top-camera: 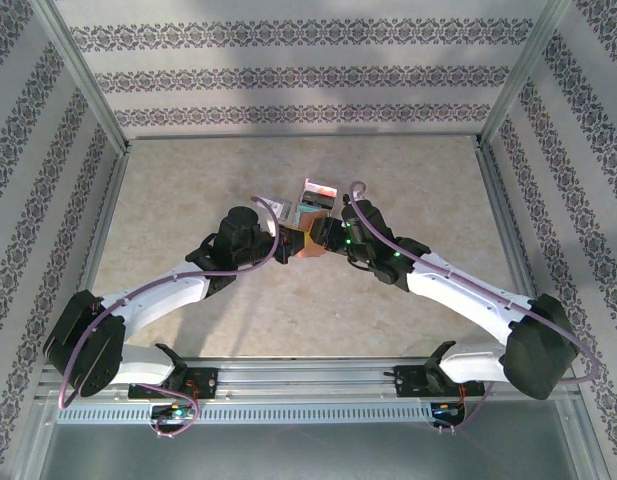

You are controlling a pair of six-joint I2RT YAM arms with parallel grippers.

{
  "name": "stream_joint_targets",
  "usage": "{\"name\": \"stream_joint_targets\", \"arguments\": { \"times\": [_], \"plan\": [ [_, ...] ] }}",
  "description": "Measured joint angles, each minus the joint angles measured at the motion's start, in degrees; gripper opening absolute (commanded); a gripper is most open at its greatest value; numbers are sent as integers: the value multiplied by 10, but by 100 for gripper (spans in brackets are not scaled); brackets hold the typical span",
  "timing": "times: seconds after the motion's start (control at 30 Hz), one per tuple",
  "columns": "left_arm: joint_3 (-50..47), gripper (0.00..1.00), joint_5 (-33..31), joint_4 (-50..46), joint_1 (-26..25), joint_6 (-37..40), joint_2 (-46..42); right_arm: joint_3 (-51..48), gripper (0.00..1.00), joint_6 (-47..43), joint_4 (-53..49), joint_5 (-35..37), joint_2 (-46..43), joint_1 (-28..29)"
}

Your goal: Take the credit cards out of the card holder

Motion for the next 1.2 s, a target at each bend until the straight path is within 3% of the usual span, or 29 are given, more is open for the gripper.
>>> {"name": "stream_joint_targets", "arguments": {
  "times": [0.17,0.47,0.63,0.77,1.2],
  "plan": [
    [-6,0,-1,7,0,-2,0,0,45,0,1,-2,5,0],
    [-16,0,-5,26,0,-4,0,0,29,3,9,-4,9,0],
    [-16,0,-7,26,0,-4,0,0,26,9,10,-4,9,0],
    [-16,0,-7,26,0,-4,0,0,14,10,9,-3,10,0],
    [-19,0,-16,28,0,-4,-2,-21,8,10,0,-1,1,-13]
  ]
}}
